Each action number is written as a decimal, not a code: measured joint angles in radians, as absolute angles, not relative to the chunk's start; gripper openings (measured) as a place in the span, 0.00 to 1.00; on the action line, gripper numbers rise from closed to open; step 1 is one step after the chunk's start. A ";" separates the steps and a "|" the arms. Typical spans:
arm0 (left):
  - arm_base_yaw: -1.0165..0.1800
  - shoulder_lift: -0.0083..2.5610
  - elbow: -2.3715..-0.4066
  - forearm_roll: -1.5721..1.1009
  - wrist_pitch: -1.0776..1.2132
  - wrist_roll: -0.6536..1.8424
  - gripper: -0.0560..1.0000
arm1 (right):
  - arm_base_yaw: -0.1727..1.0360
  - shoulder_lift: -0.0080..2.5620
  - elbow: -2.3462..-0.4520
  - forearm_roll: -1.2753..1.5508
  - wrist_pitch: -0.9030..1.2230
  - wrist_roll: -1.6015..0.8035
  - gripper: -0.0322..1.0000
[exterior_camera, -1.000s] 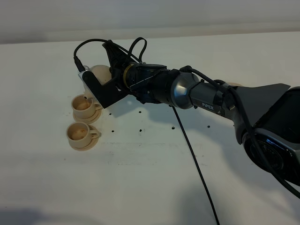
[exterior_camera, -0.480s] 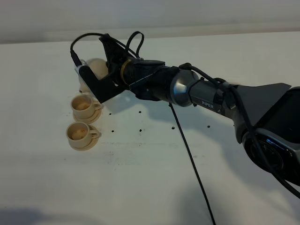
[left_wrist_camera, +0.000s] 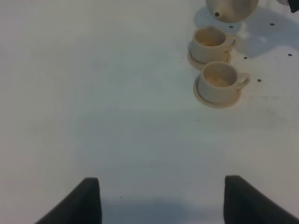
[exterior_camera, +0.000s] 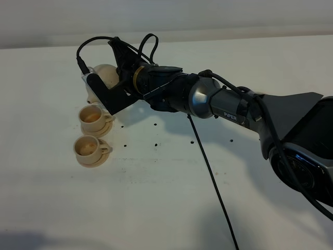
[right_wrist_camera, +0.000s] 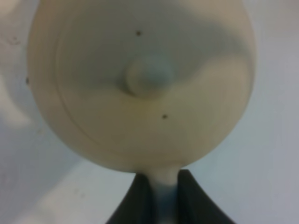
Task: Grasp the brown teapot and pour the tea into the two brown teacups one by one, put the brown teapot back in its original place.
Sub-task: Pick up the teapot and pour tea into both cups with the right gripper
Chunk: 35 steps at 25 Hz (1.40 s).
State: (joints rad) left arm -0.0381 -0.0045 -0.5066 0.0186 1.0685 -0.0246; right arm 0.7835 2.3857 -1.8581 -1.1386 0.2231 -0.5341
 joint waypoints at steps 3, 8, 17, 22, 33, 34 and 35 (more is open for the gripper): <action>-0.038 -0.004 -0.507 0.019 1.069 -0.025 0.56 | 0.791 2.405 -1.861 -1.161 0.220 -0.530 0.12; -0.038 -0.004 -0.507 0.019 1.069 -0.025 0.56 | 0.793 2.426 -1.886 -1.167 0.225 -0.524 0.12; -0.038 -0.004 -0.507 0.019 1.069 -0.025 0.56 | 0.801 2.433 -1.904 -1.188 0.237 -0.524 0.12; -0.038 -0.004 -0.507 0.019 1.069 -0.025 0.56 | 0.802 2.433 -1.904 -1.247 0.237 -0.525 0.12; -0.038 -0.004 -0.507 0.019 1.069 -0.025 0.56 | 0.802 2.433 -1.904 -1.344 0.237 -0.526 0.12; -0.038 -0.004 -0.507 0.019 1.069 -0.025 0.56 | 0.802 2.433 -1.904 -1.346 0.237 -0.526 0.12; -0.038 -0.004 -0.507 0.019 1.069 -0.025 0.56 | 0.802 2.433 -1.904 -1.349 0.237 -0.526 0.12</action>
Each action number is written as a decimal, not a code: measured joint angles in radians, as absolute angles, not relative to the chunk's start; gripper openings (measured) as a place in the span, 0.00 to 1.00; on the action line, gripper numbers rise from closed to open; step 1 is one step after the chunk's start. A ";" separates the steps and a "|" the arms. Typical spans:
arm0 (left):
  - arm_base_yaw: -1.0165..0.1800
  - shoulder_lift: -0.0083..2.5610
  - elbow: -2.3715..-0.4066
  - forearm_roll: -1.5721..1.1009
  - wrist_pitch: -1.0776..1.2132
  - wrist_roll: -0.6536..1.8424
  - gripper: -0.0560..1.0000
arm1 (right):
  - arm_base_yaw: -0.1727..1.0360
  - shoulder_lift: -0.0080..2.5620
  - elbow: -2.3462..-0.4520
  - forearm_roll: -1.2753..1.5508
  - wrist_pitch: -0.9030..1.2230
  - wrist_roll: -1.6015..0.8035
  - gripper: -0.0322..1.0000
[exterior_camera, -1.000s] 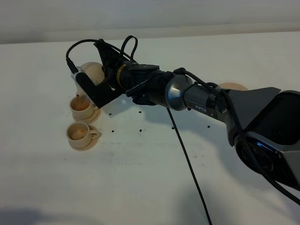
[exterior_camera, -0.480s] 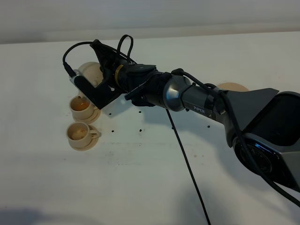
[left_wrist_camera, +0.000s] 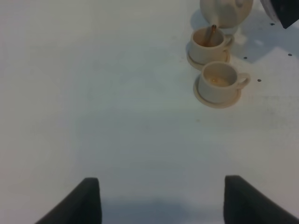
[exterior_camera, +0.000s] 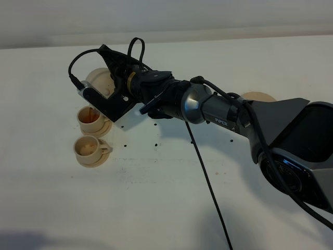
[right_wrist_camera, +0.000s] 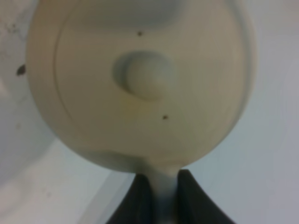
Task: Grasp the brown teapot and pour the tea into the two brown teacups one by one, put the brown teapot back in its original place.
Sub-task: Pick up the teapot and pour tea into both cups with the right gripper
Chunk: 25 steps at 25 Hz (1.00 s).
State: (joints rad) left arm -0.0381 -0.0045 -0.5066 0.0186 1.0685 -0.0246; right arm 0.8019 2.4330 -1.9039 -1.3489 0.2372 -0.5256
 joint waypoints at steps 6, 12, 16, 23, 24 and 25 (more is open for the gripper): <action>-0.038 -0.004 -0.507 0.019 1.069 -0.025 0.56 | 0.802 2.433 -1.905 -1.389 0.239 -0.526 0.12; -0.038 -0.004 -0.507 0.019 1.069 -0.025 0.56 | 0.802 2.433 -1.908 -1.394 0.254 -0.526 0.12; -0.038 -0.004 -0.507 0.019 1.069 -0.025 0.56 | 0.802 2.433 -1.908 -1.406 0.254 -0.526 0.12; -0.038 -0.004 -0.507 0.019 1.069 -0.025 0.56 | 0.802 2.433 -1.908 -1.442 0.256 -0.526 0.12; -0.038 -0.004 -0.507 0.019 1.069 -0.025 0.56 | 0.802 2.433 -1.908 -1.443 0.256 -0.526 0.12; -0.038 -0.004 -0.507 0.019 1.069 -0.025 0.56 | 0.802 2.433 -1.908 -1.444 0.256 -0.526 0.12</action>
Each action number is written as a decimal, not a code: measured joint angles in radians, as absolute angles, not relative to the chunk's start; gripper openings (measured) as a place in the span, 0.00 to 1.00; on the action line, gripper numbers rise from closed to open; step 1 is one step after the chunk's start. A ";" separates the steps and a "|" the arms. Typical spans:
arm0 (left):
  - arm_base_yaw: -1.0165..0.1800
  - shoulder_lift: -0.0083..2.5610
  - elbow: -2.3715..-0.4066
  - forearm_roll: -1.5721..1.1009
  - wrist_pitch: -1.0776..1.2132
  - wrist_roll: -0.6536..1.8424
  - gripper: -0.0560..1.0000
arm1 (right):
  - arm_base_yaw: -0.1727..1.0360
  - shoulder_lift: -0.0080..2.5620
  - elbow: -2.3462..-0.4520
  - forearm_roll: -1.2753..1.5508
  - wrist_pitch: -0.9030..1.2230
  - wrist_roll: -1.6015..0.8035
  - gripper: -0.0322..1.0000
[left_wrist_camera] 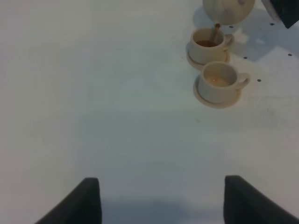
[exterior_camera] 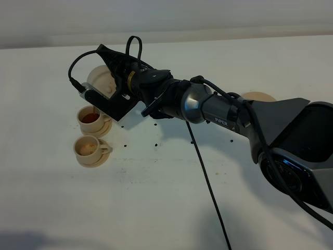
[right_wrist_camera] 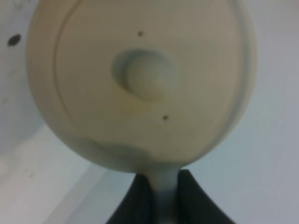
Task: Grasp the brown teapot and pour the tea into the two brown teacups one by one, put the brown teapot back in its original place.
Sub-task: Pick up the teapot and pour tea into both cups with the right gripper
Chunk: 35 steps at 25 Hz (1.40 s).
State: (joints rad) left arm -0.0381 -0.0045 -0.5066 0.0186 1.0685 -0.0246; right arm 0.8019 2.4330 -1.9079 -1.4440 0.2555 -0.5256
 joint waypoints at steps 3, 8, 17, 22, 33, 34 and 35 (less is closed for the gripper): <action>-0.038 -0.004 -0.507 0.019 1.069 -0.025 0.56 | 0.802 2.433 -1.912 -1.446 0.256 -0.526 0.12; -0.038 -0.004 -0.507 0.019 1.069 -0.025 0.56 | 0.802 2.433 -1.935 -1.448 0.258 -0.526 0.12; -0.038 -0.004 -0.507 0.019 1.069 -0.025 0.56 | 0.802 2.433 -1.938 -1.462 0.259 -0.526 0.12; -0.038 -0.004 -0.507 0.019 1.069 -0.025 0.56 | 0.802 2.433 -1.938 -1.469 0.259 -0.525 0.12; -0.038 -0.004 -0.507 0.019 1.069 -0.025 0.56 | 0.802 2.433 -1.938 -1.471 0.262 -0.490 0.12; -0.038 -0.004 -0.507 0.019 1.069 -0.025 0.56 | 0.802 2.433 -1.938 -1.471 0.265 -0.474 0.12; -0.038 -0.004 -0.507 0.019 1.069 -0.025 0.56 | 0.802 2.433 -1.938 -1.471 0.269 -0.462 0.12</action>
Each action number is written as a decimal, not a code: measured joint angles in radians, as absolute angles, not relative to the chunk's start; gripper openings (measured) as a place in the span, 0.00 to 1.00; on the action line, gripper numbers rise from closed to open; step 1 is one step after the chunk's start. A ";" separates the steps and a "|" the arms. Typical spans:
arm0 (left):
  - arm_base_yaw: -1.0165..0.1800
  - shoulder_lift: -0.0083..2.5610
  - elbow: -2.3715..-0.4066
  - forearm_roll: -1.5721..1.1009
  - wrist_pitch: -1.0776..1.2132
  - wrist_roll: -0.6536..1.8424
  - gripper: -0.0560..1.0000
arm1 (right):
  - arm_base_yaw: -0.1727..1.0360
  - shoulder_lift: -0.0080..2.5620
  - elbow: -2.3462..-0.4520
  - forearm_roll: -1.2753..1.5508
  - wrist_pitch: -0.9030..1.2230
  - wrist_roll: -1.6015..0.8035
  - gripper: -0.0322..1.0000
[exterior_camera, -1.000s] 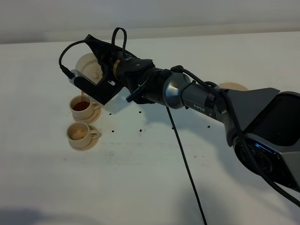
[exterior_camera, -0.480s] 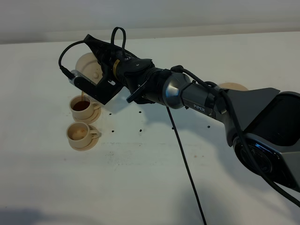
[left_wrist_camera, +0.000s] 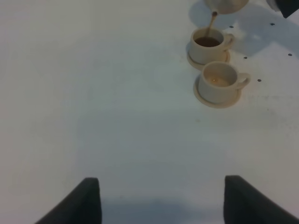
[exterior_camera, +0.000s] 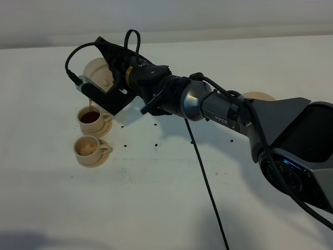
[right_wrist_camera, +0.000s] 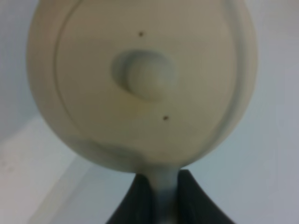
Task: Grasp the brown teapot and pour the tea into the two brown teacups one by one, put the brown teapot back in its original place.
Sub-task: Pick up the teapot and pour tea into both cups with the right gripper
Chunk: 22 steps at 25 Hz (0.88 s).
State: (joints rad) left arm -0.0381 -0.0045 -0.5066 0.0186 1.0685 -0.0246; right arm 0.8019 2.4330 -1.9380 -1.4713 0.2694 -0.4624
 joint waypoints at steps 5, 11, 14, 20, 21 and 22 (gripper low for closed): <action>-0.038 -0.004 -0.507 0.019 1.069 -0.025 0.56 | 0.802 2.433 -1.938 -1.471 0.292 -0.413 0.12; -0.038 -0.004 -0.507 0.019 1.069 -0.025 0.56 | 0.802 2.433 -1.938 -1.470 0.294 -0.403 0.12; -0.038 -0.004 -0.507 0.019 1.069 -0.025 0.56 | 0.802 2.433 -1.931 -1.470 0.293 -0.403 0.12; -0.038 -0.004 -0.507 0.019 1.069 -0.025 0.56 | 0.816 2.433 -1.888 -1.424 0.293 -0.402 0.12; -0.038 -0.004 -0.507 0.019 1.069 -0.025 0.56 | 0.821 2.433 -1.888 -1.414 0.296 -0.402 0.12; -0.038 -0.004 -0.507 0.019 1.069 -0.025 0.56 | 0.823 2.433 -1.888 -1.409 0.298 -0.403 0.12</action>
State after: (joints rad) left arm -0.0381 -0.0045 -0.5066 0.0186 1.0685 -0.0246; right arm 0.8234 2.4330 -1.8881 -1.4089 0.2984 -0.4033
